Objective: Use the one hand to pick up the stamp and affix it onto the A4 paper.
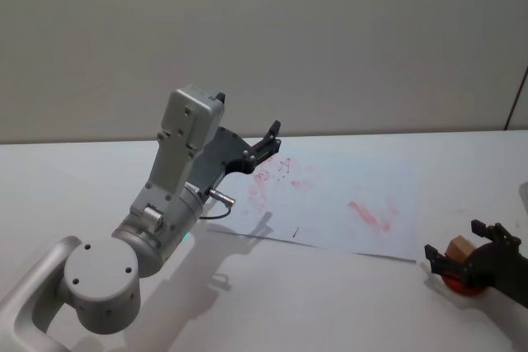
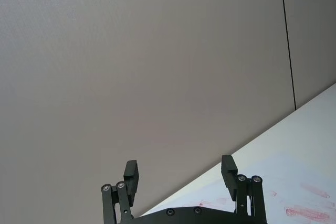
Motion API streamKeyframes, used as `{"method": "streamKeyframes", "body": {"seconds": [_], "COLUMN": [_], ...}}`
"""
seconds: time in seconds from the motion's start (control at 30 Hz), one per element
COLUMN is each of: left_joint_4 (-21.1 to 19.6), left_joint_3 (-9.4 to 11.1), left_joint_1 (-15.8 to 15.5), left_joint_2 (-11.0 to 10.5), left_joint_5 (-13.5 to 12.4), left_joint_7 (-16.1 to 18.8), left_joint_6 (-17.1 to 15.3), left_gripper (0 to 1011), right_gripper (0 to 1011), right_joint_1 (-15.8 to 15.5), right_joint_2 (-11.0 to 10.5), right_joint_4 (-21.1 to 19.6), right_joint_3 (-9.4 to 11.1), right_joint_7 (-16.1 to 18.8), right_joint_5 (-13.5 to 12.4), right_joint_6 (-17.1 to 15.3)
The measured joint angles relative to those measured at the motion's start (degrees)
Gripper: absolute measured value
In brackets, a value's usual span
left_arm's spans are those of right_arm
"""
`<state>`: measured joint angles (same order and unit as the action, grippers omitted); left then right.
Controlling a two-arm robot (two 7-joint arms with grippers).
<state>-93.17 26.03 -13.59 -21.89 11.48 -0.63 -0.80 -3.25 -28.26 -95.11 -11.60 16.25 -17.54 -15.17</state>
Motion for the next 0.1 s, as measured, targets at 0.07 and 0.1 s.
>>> {"method": "streamKeyframes", "body": {"seconds": [0.07, 0.1], "left_joint_4": [0.0, 0.0], "left_joint_3": [0.0, 0.0], "left_joint_1": [0.0, 0.0], "left_joint_2": [0.0, 0.0], "left_joint_5": [0.0, 0.0], "left_joint_7": [0.0, 0.0], "left_joint_6": [0.0, 0.0], "left_gripper": [1001, 1001], "right_gripper": [1001, 1001], "right_joint_1": [0.0, 0.0], "right_joint_2": [0.0, 0.0], "right_joint_4": [0.0, 0.0], "right_joint_3": [0.0, 0.0], "right_joint_7": [0.0, 0.0], "right_joint_5": [0.0, 0.0], "right_joint_6": [0.0, 0.0]}}
